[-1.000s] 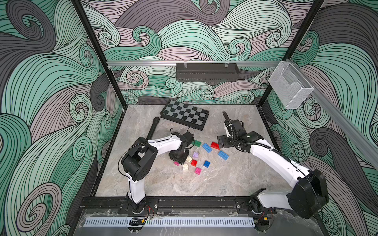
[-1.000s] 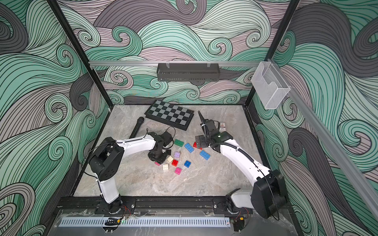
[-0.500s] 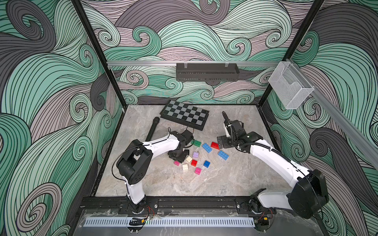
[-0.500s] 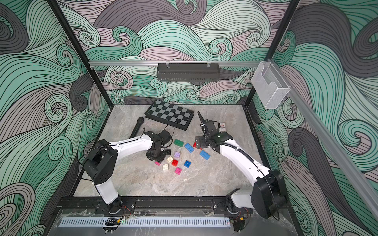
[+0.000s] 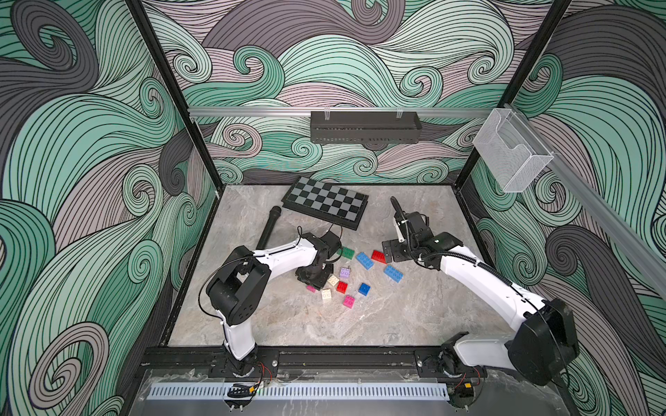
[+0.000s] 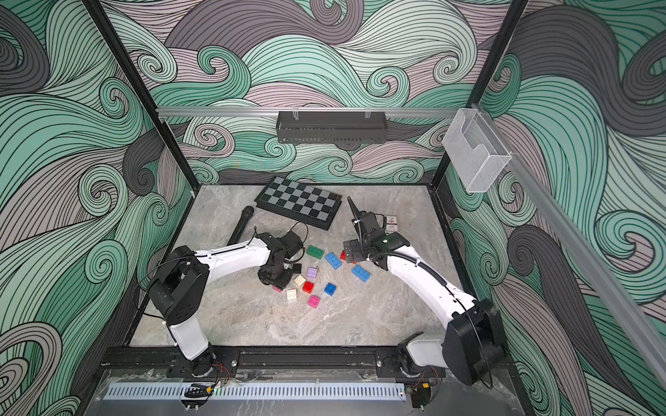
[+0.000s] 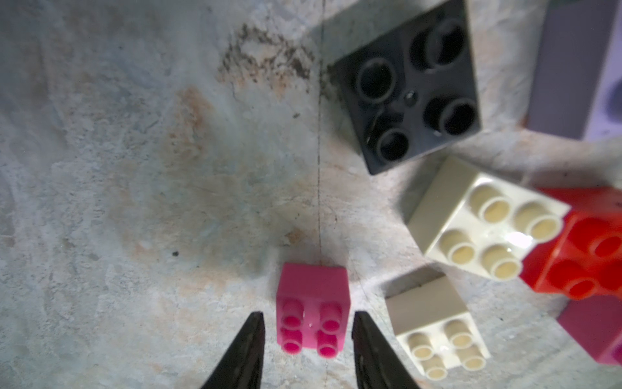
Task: Assemble the letter p with lego
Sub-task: Pick up the lego brick from the center of the board.
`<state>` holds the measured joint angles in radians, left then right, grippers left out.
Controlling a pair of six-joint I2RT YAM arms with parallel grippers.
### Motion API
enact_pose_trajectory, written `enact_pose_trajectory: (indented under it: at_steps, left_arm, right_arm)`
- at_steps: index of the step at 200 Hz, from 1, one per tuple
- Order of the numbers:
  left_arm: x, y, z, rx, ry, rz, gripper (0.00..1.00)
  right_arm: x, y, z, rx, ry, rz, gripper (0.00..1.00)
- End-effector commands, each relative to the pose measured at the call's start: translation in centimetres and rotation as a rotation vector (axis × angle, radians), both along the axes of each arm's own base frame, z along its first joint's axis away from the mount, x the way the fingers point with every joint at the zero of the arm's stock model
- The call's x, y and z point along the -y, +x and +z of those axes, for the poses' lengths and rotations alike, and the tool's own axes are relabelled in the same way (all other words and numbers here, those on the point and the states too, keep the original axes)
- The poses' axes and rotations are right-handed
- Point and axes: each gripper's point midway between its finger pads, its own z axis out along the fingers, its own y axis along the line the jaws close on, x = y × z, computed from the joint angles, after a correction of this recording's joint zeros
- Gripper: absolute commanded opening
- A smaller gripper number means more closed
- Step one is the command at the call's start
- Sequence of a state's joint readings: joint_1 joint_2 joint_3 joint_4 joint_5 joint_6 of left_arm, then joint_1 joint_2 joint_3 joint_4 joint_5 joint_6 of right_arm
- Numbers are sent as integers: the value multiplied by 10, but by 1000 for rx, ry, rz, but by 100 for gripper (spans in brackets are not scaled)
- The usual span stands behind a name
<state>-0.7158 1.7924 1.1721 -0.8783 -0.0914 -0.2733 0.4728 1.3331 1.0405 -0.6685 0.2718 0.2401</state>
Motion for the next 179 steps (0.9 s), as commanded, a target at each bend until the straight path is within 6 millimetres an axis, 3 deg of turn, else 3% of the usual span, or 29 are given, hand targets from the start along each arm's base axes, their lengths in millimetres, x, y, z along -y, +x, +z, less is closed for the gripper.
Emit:
enact_pose_trajectory:
  at_steps: [1,65,115,138,179]
  left_arm:
    - [-2,-9,-10,-47,19,-3,44]
    - [-3,-11,-16,-60,27,-2,44]
    - [-3,-9,-15,-48,25,-2,37]
    - [-4,-8,-16,-37,31,4,29]
    - [0,6,10,44,4,61,27]
  right_arm:
    - [3,-4,-3,-7,-25,-1,99]
    - [3,-4,-4,-9,-28,2,99]
    - [3,-3,-5,-10,-31,0,99]
    - [3,-3,-4,-10,-30,0,99]
    - [4,-2,-4,-13,-43,0,99]
